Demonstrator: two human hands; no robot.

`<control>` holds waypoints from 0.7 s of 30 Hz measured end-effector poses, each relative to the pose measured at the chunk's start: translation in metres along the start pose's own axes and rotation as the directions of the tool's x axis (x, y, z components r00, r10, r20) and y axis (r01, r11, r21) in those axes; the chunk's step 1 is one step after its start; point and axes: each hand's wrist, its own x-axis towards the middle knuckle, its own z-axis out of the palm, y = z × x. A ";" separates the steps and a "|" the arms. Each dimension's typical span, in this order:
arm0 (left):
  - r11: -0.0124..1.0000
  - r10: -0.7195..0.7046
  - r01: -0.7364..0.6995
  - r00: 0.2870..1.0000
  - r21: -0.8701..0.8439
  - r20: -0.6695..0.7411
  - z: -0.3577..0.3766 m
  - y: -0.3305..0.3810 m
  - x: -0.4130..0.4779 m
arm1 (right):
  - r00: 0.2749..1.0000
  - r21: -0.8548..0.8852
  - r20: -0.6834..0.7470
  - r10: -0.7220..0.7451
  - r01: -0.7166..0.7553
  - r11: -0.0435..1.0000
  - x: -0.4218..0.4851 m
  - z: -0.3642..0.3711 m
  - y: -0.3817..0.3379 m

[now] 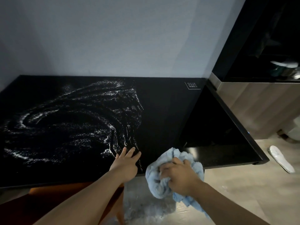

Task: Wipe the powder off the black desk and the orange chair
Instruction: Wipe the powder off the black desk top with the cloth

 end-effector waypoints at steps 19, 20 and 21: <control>0.999 0.039 -0.039 0.999 -0.008 -0.002 0.000 -0.003 -0.001 | 0.899 0.160 0.016 0.437 -0.434 0.887 -0.019 0.057 0.026; 0.999 0.037 -0.037 0.999 -0.001 -0.012 0.001 -0.004 -0.001 | 0.885 0.171 -0.011 0.466 -0.457 0.873 -0.021 0.058 0.028; 0.999 0.034 -0.034 0.999 0.003 -0.019 0.001 -0.004 0.000 | 0.872 0.180 -0.013 0.490 -0.480 0.859 -0.023 0.059 0.030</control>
